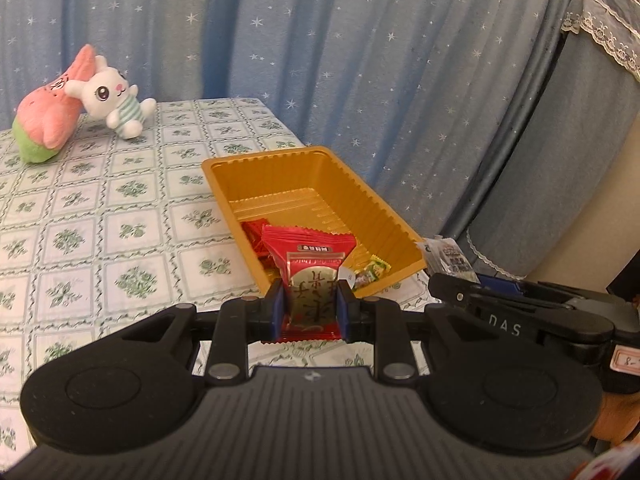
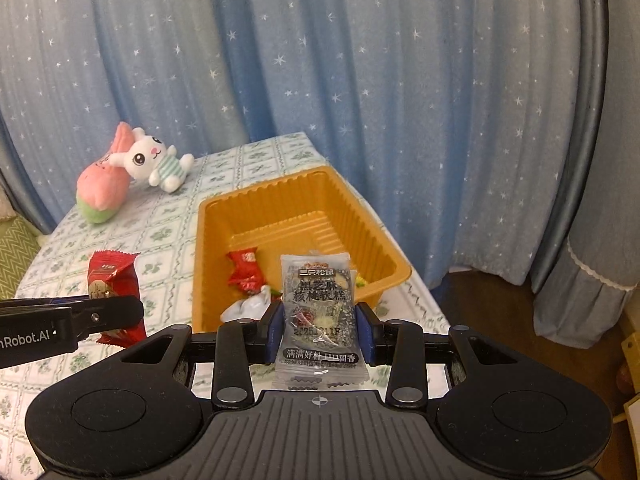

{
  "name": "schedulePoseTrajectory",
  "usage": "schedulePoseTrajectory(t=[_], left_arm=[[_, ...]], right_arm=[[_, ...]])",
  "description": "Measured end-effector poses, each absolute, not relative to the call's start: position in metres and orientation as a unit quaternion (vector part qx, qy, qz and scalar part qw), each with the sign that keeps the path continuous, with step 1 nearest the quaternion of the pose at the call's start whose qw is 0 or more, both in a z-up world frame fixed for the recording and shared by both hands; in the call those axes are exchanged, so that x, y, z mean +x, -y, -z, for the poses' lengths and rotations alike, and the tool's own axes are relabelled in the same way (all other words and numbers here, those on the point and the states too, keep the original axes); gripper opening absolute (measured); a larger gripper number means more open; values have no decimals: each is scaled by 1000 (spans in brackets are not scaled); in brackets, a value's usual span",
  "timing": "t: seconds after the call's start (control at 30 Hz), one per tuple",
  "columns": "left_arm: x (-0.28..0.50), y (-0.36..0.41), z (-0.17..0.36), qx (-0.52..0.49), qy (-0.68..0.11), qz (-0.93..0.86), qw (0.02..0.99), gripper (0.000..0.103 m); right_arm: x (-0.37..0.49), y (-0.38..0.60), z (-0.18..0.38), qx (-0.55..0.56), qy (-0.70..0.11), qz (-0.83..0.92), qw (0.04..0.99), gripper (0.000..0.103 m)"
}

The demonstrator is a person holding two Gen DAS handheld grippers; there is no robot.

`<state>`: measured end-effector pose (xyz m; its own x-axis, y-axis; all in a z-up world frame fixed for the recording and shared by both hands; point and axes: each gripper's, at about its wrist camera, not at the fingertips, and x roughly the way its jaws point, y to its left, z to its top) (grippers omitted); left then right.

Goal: Organize snacks
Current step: 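Carry both packets over the orange tray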

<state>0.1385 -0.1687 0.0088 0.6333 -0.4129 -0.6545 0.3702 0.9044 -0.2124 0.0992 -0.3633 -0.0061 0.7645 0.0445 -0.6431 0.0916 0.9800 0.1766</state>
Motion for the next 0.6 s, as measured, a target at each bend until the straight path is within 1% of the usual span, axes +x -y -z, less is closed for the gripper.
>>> schedulePoseTrajectory(t=[0.6], left_arm=[[188, 195, 4, -19, -381, 228, 896, 23]], right_arm=[[159, 376, 9, 70, -337, 2, 939, 38]])
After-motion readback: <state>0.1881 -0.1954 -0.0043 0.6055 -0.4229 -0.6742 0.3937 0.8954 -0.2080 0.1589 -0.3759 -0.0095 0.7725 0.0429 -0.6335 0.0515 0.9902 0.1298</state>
